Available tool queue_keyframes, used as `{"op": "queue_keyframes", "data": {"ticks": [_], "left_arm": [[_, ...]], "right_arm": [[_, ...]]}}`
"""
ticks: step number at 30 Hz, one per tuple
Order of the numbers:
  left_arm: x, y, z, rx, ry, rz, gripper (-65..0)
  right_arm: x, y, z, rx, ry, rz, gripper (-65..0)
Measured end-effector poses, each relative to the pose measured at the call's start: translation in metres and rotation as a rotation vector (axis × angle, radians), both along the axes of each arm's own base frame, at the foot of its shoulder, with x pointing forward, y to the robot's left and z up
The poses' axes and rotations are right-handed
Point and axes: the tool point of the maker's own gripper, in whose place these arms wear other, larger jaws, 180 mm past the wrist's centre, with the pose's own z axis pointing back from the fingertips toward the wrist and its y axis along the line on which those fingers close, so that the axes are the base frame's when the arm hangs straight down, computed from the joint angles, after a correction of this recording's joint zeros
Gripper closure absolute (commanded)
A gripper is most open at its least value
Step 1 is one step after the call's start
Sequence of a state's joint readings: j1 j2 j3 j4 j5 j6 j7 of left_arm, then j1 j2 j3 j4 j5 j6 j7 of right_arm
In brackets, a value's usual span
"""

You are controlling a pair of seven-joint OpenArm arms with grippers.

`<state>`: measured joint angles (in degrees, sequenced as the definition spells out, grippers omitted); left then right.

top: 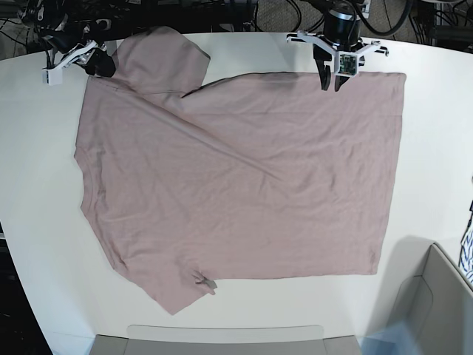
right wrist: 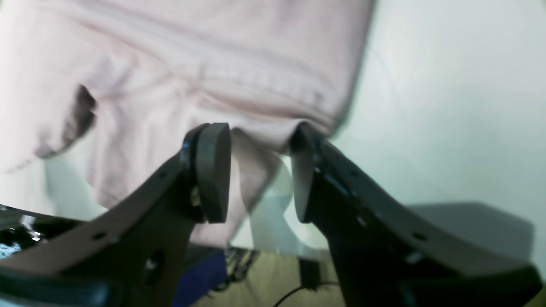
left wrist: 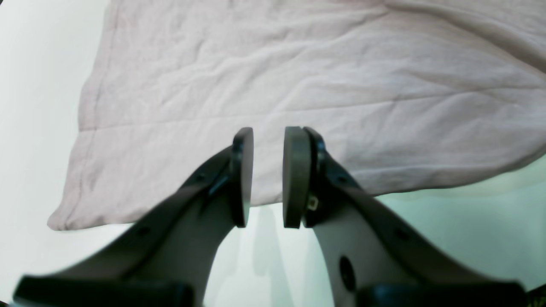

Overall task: Fold the T-shirt properly
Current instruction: 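Lower both grippers onto the shirt's collar-side edge corners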

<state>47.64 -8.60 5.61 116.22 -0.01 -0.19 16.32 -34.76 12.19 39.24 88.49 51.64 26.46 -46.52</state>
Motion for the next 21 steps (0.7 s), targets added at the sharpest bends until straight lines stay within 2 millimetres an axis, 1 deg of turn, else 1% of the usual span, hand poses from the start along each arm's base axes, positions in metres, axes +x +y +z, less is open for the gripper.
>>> {"op": "queue_keyframes", "data": {"ticks": [3,8,10,12,14,16,17,18,21], "left_arm": [[0.000,0.001,0.000,0.001,0.000,0.001,-13.3],[0.000,0.001,0.000,0.003,0.002,0.004,-13.5],[0.000,0.001,0.000,0.003,0.001,0.004,-13.6],[0.001,0.001,0.000,-0.006,0.000,0.008,-13.6],[0.001,-0.001,0.000,-0.072,0.002,0.039,-13.8],[0.009,0.006,0.003,-0.162,-0.016,0.089,-14.7],[0.012,0.016,0.005,-0.186,-0.024,0.124,-15.8],[0.014,0.026,0.005,-0.253,-0.021,0.178,-17.4],[0.023,0.068,0.010,-0.375,-0.008,0.310,-21.9]], "right_arm": [[0.001,0.019,-0.003,0.040,-0.006,0.025,-24.2],[-0.007,0.065,-0.007,0.153,-0.007,0.064,-24.2],[-0.009,0.071,-0.008,0.169,-0.007,0.065,-24.2],[-0.009,0.071,-0.008,0.168,-0.005,0.067,-24.2],[-0.009,0.069,-0.008,0.163,-0.001,0.074,-24.2],[-0.009,0.067,-0.007,0.158,-0.001,0.080,-24.2],[-0.009,0.066,-0.007,0.151,0.003,0.091,-24.2],[-0.010,0.063,-0.006,0.138,0.010,0.110,-24.2],[-0.009,0.058,-0.005,0.108,0.013,0.131,-24.2]]}}
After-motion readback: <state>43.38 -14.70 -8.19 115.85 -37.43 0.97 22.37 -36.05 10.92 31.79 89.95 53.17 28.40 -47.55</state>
